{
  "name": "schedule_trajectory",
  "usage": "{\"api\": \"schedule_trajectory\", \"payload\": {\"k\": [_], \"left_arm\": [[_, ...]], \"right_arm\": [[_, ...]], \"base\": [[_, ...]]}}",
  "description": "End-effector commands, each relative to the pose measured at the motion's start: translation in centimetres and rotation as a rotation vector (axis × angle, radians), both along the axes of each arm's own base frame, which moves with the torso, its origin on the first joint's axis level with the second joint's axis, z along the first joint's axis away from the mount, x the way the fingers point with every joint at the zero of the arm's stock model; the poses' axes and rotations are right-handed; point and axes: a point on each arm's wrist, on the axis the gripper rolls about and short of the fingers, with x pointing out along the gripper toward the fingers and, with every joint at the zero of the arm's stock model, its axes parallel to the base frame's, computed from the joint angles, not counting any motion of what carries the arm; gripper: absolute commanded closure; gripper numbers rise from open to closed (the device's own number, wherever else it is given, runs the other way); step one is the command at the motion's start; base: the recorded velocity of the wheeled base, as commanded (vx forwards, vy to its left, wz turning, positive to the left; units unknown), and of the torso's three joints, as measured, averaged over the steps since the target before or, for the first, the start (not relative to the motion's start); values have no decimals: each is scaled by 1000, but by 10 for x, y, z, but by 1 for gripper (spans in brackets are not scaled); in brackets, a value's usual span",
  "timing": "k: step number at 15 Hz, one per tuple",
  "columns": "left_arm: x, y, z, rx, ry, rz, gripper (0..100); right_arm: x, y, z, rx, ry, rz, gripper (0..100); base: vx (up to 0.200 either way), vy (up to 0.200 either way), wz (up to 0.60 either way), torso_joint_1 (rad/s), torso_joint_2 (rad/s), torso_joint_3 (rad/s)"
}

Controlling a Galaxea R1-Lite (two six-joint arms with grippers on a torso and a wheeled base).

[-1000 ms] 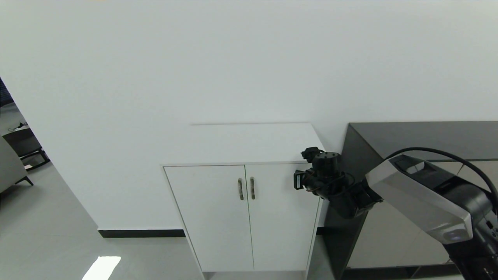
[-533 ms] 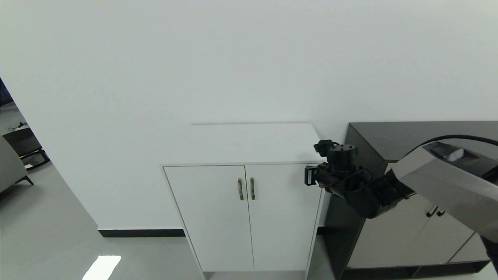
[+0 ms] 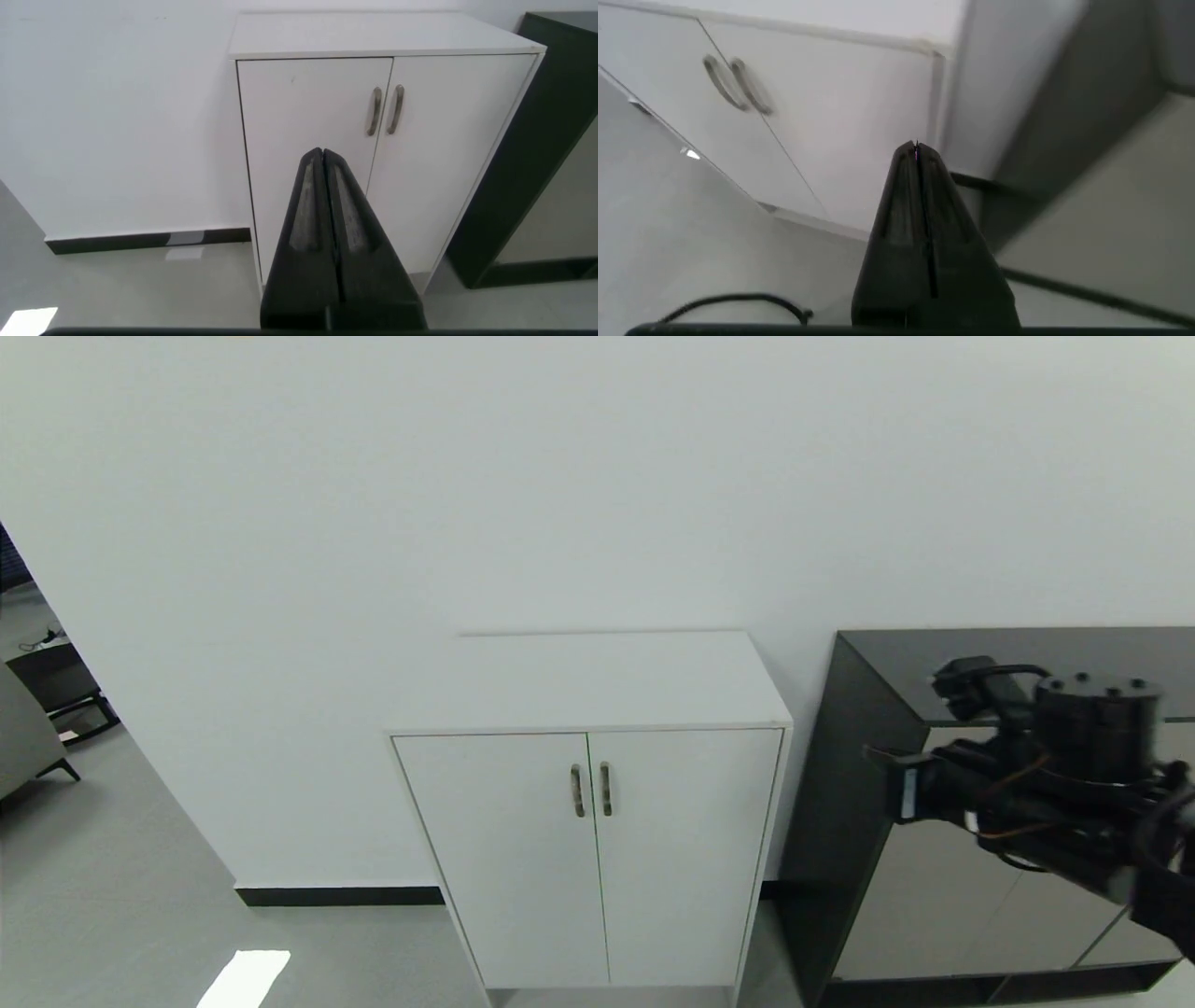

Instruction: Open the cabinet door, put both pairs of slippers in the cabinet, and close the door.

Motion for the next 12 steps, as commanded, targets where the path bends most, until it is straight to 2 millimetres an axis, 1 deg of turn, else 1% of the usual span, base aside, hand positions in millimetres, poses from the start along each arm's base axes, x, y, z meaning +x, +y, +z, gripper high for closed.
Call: {"api": "schedule_trajectory", "payload": {"k": [1,2,4,5,6,7,11,12], "left_arm": [[0,0,0,0,0,0,100],[0,0,0,0,0,0,100],[0,0,0,0,0,0,100],[0,0,0,0,0,0,100],[0,0,0,0,0,0,100],[0,0,0,0,0,0,100],[0,0,0,0,0,0,100],[0,0,0,0,0,0,100]], "right_arm": [[-105,-60,14,-22,-41,-75,100],[-123,-68,13,-27,-21,-86,100],[-151,-78,15,-25,-13,-97,100],[-160,-81,13,-28,-4,-96,100],[-165,-83,13,-28,-3,-96,100],[-178,-87,6,-35,13,-98,100],[-219,-100,-32,-45,40,-99,100],[-224,-101,-36,-45,40,-99,100]], "base": [[0,0,0,0,0,0],[0,0,0,0,0,0],[0,0,0,0,0,0],[0,0,0,0,0,0],[0,0,0,0,0,0],[0,0,0,0,0,0],[0,0,0,0,0,0],[0,0,0,0,0,0]]}}
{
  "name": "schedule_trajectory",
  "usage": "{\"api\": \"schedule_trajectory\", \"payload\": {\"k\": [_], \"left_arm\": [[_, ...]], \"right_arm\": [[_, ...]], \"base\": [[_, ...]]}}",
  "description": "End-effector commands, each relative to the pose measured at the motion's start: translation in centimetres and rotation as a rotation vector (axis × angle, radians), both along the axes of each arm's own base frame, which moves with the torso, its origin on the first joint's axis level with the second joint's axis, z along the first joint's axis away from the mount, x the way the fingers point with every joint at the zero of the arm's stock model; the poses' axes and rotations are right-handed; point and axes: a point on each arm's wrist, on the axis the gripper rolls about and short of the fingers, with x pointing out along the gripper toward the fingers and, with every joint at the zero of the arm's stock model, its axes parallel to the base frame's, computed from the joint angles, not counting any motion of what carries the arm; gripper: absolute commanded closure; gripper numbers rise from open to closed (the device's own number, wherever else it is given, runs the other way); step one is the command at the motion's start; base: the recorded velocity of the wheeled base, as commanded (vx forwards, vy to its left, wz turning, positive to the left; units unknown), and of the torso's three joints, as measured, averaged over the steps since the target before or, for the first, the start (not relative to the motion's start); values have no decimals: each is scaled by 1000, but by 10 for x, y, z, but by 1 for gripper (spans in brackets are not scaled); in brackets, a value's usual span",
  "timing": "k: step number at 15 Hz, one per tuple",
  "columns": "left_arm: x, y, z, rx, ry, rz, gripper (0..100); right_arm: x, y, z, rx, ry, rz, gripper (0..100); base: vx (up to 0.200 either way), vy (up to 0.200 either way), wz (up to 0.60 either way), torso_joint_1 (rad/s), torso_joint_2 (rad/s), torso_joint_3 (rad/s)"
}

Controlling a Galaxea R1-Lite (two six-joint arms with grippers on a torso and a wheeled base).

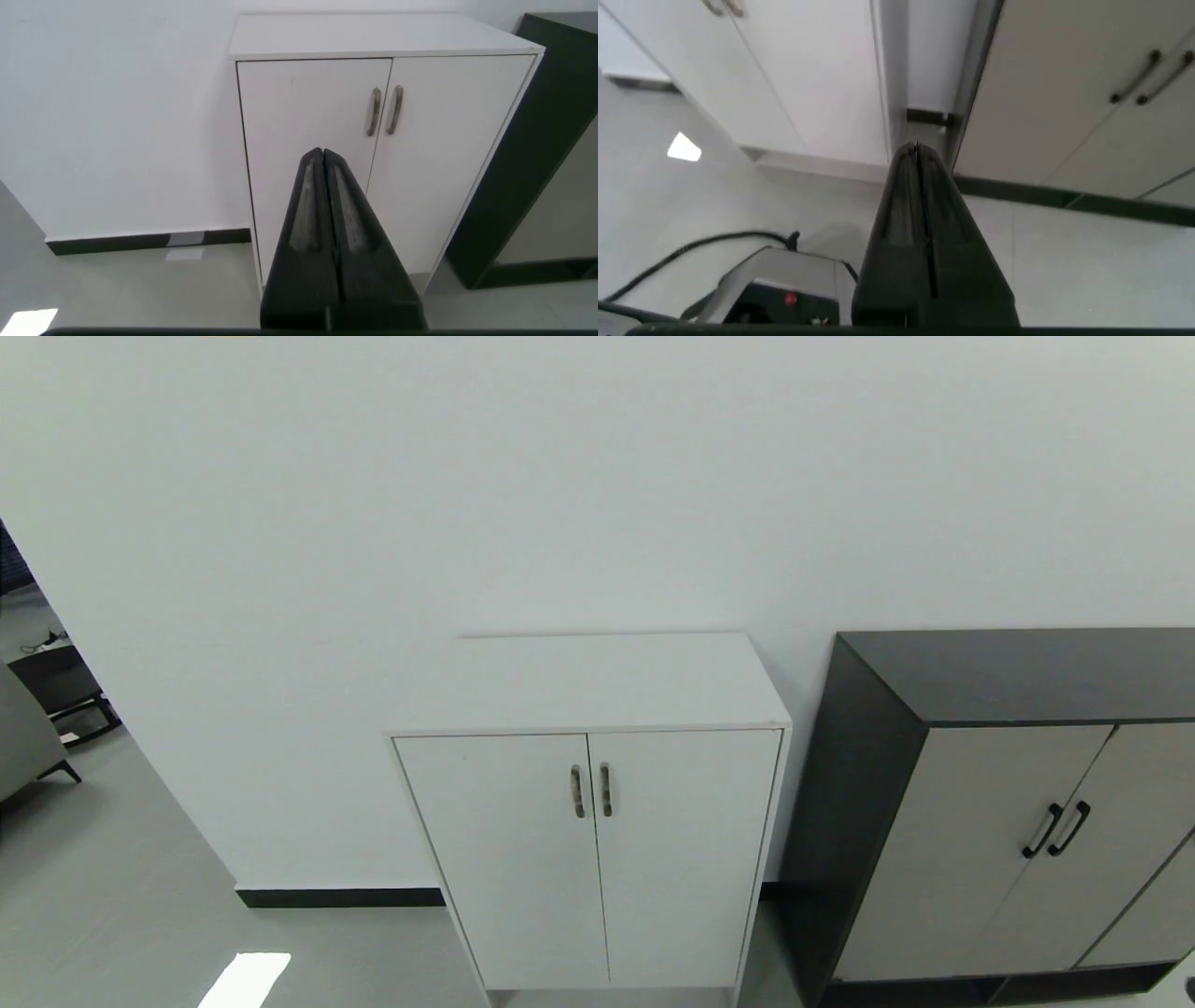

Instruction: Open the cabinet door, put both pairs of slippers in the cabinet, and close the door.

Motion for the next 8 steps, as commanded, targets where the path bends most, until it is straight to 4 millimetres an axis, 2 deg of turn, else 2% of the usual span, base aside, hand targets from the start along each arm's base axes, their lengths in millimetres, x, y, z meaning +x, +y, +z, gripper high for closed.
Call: {"api": "schedule_trajectory", "payload": {"k": [1,5,8], "left_arm": [[0,0,0,0,0,0,100],[0,0,0,0,0,0,100],[0,0,0,0,0,0,100]], "right_arm": [[-28,-9,-18,19,-48,-10,100],[-36,-11,-33,28,-53,7,100],[-38,-10,-36,45,-58,46,100]], "base": [[0,0,0,0,0,0],[0,0,0,0,0,0],[0,0,0,0,0,0]]}}
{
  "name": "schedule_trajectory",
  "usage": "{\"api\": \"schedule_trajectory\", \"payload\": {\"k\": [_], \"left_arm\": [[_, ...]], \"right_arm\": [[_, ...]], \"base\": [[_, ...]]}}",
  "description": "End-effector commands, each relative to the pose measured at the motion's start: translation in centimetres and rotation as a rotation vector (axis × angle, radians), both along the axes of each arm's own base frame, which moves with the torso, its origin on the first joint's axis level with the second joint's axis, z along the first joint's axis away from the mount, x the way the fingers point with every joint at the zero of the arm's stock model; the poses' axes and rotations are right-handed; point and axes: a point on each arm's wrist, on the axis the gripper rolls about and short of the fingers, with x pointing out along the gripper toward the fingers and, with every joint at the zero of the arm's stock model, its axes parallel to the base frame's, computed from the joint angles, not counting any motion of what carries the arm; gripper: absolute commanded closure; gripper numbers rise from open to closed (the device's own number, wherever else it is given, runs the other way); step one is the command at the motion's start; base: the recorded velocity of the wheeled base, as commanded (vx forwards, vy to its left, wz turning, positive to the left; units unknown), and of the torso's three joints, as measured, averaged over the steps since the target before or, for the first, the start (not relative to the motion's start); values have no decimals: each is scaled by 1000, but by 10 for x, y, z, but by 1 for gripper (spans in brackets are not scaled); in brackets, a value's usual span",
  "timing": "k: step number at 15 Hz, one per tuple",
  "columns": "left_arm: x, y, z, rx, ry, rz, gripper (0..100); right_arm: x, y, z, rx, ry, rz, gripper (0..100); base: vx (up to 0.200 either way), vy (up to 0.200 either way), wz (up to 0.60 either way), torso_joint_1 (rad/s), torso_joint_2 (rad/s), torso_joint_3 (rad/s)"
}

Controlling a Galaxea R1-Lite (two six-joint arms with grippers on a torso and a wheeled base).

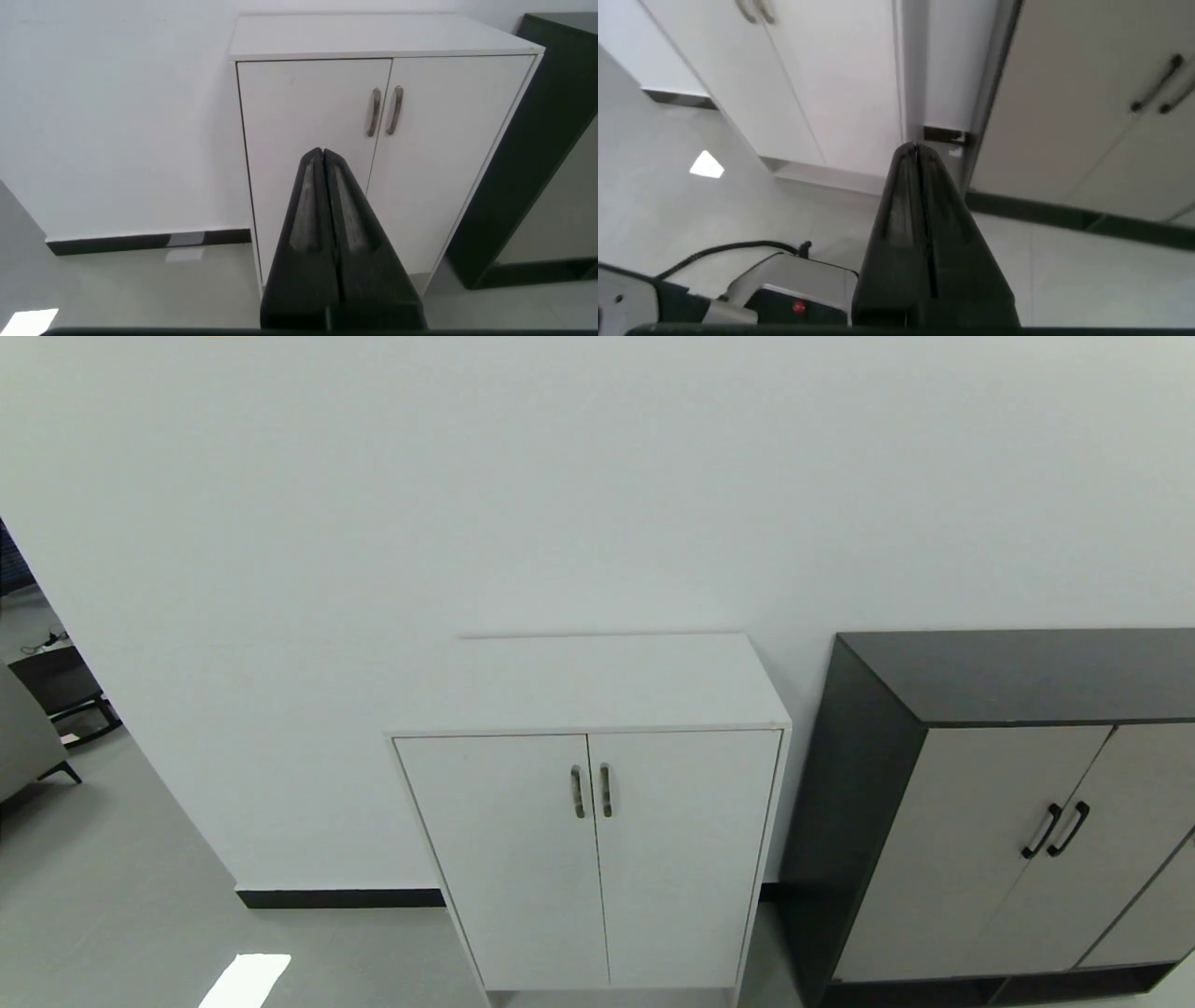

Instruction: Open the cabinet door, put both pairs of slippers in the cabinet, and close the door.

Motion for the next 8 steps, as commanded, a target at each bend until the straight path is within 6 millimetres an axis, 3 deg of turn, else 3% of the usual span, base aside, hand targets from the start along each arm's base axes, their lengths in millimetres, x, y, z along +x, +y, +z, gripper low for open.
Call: {"api": "schedule_trajectory", "payload": {"k": [1,8], "left_arm": [[0,0,0,0,0,0,100],[0,0,0,0,0,0,100]], "right_arm": [[-3,0,-5,8,-9,19,100],[-5,1,-8,24,-21,97,100]], "base": [[0,0,0,0,0,0],[0,0,0,0,0,0]]}}
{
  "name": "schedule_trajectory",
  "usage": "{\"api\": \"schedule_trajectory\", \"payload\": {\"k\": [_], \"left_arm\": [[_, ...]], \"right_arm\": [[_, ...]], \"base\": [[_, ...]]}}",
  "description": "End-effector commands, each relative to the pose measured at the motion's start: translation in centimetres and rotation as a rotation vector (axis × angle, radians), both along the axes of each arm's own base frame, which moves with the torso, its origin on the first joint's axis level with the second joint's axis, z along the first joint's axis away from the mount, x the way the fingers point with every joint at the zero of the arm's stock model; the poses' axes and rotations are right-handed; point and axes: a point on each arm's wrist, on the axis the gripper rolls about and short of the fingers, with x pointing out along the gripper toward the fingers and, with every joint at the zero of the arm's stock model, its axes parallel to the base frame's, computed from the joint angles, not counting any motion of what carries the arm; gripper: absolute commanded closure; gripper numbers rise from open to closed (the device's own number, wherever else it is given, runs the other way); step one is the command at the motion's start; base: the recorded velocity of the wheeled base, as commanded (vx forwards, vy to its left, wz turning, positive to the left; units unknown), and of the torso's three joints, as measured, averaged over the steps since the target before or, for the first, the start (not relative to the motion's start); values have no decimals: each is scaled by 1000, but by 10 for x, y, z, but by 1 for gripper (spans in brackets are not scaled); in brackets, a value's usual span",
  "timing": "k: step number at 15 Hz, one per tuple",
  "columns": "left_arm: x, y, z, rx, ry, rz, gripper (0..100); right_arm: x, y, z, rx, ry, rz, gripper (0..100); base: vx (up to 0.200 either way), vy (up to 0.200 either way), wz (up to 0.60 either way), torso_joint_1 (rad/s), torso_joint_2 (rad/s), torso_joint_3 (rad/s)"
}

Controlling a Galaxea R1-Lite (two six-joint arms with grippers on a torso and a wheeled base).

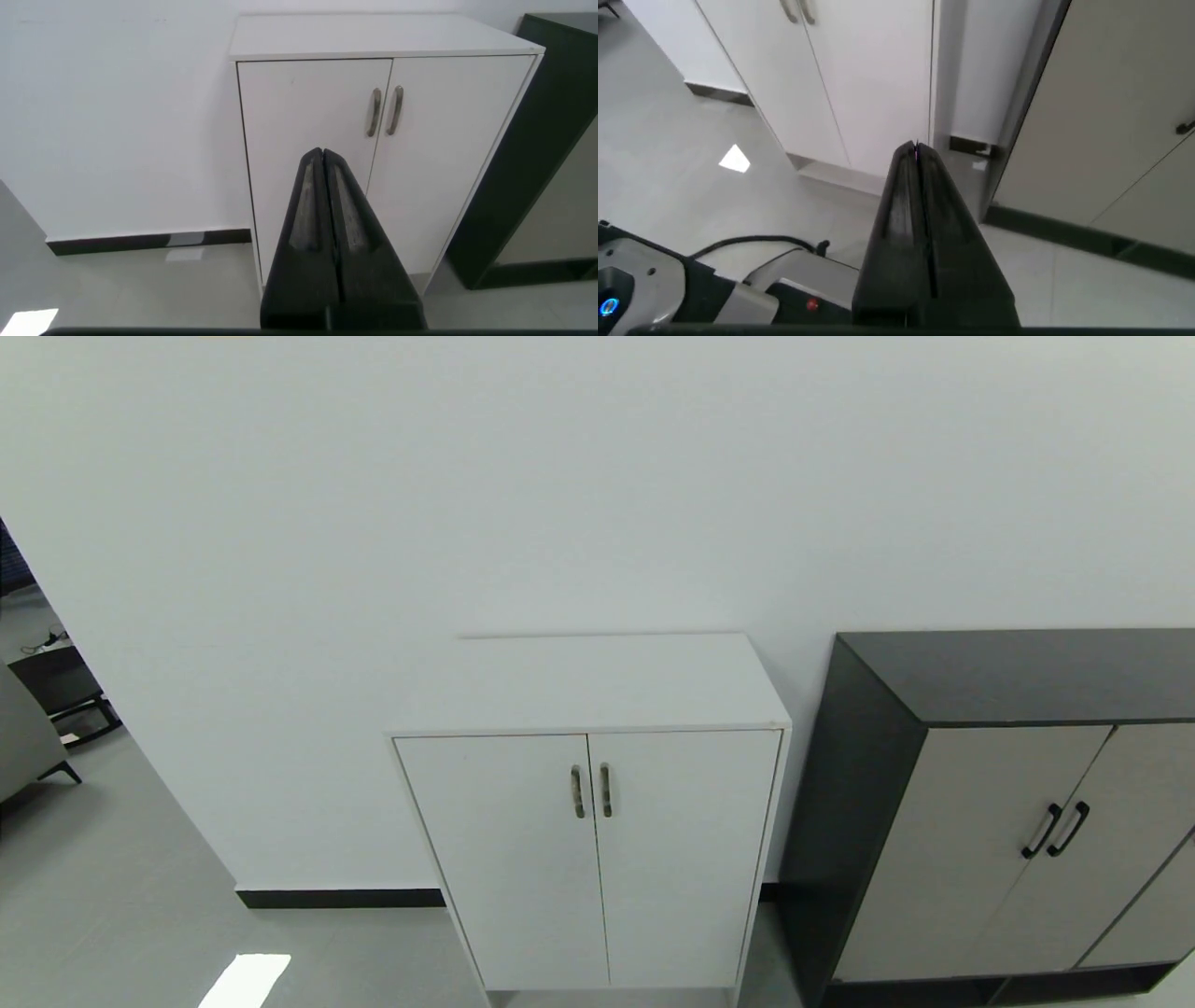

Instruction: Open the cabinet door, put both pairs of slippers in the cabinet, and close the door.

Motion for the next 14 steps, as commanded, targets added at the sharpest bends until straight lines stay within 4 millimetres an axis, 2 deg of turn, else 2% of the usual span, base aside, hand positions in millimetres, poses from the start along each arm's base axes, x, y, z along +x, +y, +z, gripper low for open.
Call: {"api": "schedule_trajectory", "payload": {"k": [1,14], "left_arm": [[0,0,0,1,0,0,100],[0,0,0,-1,0,0,100]], "right_arm": [[0,0,0,-10,-3,1,100],[-14,-1,-1,-41,-175,-247,100]], "base": [[0,0,0,0,0,0],[0,0,0,0,0,0]]}}
